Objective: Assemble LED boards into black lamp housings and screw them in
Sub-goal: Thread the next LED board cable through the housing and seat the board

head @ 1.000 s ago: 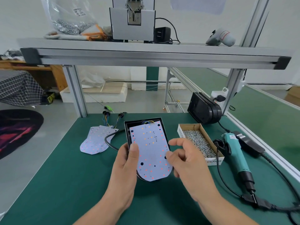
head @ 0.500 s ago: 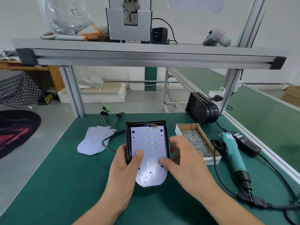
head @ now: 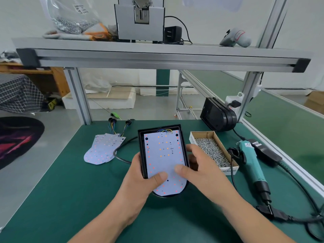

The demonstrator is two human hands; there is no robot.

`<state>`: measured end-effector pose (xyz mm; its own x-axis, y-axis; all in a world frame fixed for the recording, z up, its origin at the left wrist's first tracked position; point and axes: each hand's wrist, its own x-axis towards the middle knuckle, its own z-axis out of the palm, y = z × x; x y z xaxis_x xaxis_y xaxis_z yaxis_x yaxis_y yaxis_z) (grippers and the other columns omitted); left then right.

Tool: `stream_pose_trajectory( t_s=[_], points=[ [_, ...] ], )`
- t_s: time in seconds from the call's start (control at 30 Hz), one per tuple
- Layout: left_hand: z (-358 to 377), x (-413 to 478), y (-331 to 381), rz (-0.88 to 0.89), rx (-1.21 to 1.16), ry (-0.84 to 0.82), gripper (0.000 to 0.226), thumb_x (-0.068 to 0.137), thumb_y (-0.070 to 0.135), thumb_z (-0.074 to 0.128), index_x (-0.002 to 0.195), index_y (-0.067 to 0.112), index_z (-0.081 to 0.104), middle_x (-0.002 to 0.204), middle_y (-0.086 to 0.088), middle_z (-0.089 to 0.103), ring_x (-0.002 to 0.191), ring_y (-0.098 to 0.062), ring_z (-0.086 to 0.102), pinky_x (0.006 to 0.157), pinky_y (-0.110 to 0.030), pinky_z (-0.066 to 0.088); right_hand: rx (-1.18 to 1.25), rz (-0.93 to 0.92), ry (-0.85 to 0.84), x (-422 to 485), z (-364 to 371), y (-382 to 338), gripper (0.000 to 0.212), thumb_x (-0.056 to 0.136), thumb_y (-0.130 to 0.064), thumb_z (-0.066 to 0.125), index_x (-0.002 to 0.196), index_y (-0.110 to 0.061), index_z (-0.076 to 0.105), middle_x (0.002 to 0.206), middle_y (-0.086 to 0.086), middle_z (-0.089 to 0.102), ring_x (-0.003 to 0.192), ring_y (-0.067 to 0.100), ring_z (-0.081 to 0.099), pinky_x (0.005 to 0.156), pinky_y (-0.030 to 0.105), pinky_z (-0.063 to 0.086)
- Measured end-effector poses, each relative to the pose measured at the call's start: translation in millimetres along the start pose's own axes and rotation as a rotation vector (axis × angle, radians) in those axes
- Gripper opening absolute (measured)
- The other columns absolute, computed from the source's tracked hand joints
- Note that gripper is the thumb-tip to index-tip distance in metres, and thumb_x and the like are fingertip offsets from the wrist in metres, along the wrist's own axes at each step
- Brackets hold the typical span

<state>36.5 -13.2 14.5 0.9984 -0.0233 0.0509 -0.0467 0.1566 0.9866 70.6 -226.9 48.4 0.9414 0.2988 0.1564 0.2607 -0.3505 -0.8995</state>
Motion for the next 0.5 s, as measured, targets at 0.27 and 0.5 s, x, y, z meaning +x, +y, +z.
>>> stream_pose_trajectory(
  t_s=[0.27,0.5],
  points=[
    [4.2,0.6,-6.8,0.001,0.043,0.030,0.068,0.080,0.015,0.084,0.138,0.024,0.051,0.132,-0.002,0.074,0.121,-0.028,0.071,0.106,-0.061,0.053,-0.093,0.011,-0.047,1.7,-2.8,6.0,0.057,0.084,-0.023,0.083,0.128,-0.043,0.052,0.114,-0.020,0.075,0.106,0.003,0.072,0.086,0.018,0.055],
    [4.4,-2.6,-2.2,-0.050,-0.068,-0.001,0.064,0.084,0.017,0.079,0.142,0.016,0.052,0.134,-0.008,0.073,0.124,-0.032,0.070,0.106,-0.058,0.055,-0.065,-0.010,-0.178,1.5,-6.3,0.1,0.087,0.080,-0.031,0.088,0.153,-0.039,0.042,0.136,-0.016,0.069,0.125,0.009,0.066,0.105,0.040,0.055]
  ],
)
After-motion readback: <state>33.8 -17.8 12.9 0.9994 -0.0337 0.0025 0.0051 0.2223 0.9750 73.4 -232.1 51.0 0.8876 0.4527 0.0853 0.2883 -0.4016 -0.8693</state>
